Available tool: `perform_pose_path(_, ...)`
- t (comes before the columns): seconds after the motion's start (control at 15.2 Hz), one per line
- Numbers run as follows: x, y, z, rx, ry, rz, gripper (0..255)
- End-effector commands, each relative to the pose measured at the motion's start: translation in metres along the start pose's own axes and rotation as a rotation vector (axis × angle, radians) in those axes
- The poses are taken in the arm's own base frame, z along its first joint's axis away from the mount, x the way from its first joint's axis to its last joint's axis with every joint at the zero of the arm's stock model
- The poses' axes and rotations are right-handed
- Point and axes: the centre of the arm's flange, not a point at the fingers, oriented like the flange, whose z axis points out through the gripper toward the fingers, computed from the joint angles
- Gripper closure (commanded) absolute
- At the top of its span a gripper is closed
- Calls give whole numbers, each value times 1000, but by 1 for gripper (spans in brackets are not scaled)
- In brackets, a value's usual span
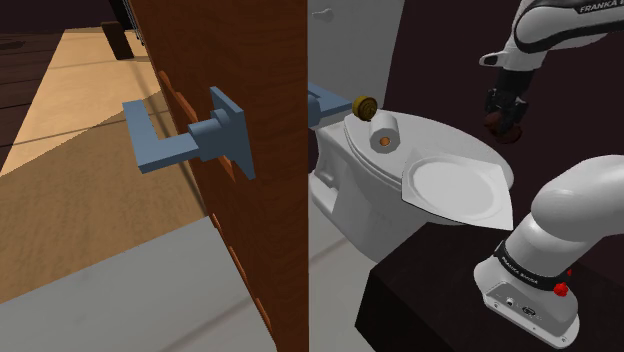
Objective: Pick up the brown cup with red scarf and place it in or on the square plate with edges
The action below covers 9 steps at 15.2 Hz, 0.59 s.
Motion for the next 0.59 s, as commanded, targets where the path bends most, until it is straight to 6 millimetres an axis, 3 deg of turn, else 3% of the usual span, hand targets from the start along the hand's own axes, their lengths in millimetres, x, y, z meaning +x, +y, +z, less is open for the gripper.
perform_pose_path(0.0,18,-18,3,0,-1,2,255)
perform_pose_path(0.53,96,-89,5,0,-1,2,255)
